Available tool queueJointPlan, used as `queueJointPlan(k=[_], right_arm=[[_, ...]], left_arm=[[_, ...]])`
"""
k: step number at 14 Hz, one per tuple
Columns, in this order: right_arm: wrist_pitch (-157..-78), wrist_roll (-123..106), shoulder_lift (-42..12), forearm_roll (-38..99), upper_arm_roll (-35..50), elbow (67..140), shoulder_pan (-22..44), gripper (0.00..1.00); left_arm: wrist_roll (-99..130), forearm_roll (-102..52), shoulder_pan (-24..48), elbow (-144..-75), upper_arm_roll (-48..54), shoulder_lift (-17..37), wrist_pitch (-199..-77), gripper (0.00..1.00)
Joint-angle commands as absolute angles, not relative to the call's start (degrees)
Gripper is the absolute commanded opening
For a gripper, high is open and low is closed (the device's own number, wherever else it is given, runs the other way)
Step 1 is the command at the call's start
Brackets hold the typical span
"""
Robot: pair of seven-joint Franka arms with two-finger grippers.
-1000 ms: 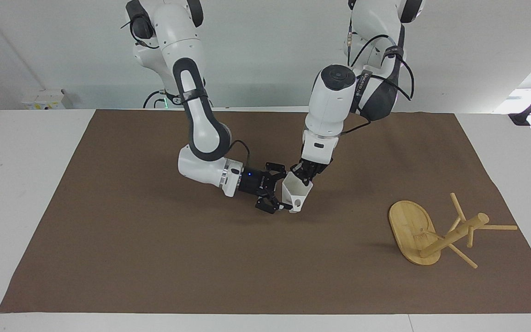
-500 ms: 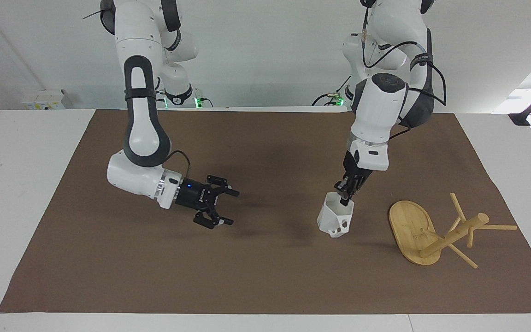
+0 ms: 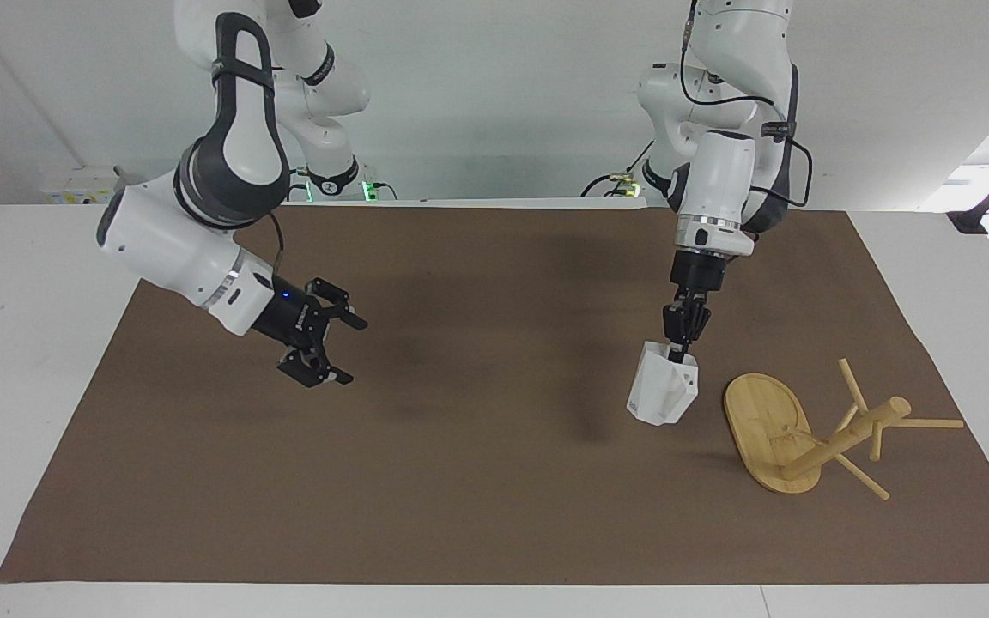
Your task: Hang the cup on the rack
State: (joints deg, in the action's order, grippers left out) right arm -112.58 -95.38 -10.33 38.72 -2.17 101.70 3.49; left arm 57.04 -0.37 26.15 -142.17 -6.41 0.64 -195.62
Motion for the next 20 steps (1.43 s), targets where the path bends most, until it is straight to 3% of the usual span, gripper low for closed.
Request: queueJointPlan(k=[1, 8, 12, 16, 20], right_arm=[[-109.26, -89.05, -8.35, 31.23, -1.67, 101.61, 1.15, 1.00], [-104.87, -64.81, -8.00, 14.35, -1.23, 95.37, 0.79, 1.00], [-96.09, -47.78, -8.26, 9.25, -1.58, 88.96, 0.62, 1.00], [-80.90, -25.01, -6.51, -0.06, -1.50, 80.09, 0.79, 1.00], [-76.82, -13.03, -3.26, -3.25, -3.50, 81.46, 0.43, 1.00]], left_arm=[[56.78, 0.97, 22.51, -142.12, -5.54, 2.19, -200.29, 0.00], [56.86, 5.97, 16.62, -137.81, -5.36, 7.29, -200.21, 0.00], [57.04, 8.88, 13.71, -137.11, -5.27, 7.91, -200.21, 0.00], [56.95, 8.96, 12.83, -136.93, -5.36, 9.13, -200.13, 0.00], [57.13, 11.84, 8.72, -136.41, -5.27, 9.67, -199.95, 0.00]])
